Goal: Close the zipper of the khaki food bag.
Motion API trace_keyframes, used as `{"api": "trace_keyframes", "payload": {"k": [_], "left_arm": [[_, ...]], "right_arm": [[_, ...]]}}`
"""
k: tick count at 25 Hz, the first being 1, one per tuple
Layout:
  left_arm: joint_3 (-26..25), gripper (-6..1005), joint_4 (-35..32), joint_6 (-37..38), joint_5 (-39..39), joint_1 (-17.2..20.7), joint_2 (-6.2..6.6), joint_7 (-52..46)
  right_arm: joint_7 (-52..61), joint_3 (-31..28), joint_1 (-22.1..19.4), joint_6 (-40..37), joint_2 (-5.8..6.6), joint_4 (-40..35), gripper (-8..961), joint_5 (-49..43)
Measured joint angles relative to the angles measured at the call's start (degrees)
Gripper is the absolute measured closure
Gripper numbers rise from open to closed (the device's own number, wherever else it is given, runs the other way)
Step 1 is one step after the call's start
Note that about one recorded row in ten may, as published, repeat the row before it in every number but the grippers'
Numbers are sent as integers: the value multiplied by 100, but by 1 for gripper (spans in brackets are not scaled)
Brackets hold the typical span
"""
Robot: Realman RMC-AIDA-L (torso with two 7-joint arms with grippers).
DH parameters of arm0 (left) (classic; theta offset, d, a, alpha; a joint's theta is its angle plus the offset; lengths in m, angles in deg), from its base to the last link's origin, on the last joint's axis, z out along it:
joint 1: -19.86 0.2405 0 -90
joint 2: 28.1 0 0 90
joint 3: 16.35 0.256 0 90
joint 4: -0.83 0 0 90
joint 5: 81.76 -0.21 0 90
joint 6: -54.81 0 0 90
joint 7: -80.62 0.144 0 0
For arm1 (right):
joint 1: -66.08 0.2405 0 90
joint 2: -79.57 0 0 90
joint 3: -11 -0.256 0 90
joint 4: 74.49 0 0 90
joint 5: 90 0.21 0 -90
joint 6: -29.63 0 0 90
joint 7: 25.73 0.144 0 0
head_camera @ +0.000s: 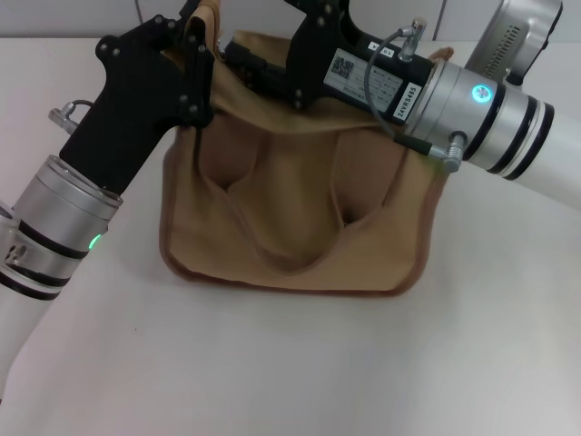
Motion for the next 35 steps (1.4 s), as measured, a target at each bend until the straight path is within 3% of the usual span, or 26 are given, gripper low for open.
{"api": "trace_keyframes", "payload": {"k": [35], "left_arm": [[0, 956, 18, 49, -17, -1, 0, -28]], "right_arm": [[-798, -17, 161, 161, 0, 23, 196, 49]]}}
